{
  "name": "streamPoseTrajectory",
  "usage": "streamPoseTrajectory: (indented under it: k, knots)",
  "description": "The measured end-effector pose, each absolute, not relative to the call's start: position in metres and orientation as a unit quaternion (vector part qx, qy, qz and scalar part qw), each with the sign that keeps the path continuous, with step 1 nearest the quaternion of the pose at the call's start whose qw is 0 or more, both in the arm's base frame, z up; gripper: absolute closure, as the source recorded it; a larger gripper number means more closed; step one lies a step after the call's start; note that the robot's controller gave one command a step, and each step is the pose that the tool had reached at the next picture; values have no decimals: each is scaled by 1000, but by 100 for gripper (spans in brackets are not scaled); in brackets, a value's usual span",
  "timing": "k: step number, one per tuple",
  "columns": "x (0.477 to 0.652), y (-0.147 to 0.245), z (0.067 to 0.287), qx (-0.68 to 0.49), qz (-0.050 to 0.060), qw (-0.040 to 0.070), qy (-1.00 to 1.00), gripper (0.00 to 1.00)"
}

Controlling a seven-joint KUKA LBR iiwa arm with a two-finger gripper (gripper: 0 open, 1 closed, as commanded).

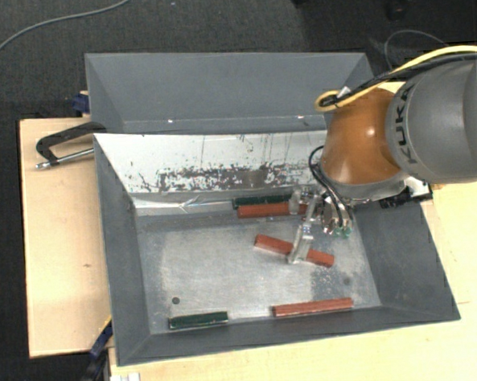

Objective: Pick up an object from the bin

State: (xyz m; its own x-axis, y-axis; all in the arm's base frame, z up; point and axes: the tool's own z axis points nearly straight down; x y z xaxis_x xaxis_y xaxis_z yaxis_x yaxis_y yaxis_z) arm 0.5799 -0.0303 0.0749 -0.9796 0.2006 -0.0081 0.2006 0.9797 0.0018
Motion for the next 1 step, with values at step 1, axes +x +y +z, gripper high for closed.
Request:
streamPoseTrajectory:
  k: [1]
  knots:
    - [579, -31, 77, 102, 1, 5, 995, 100]
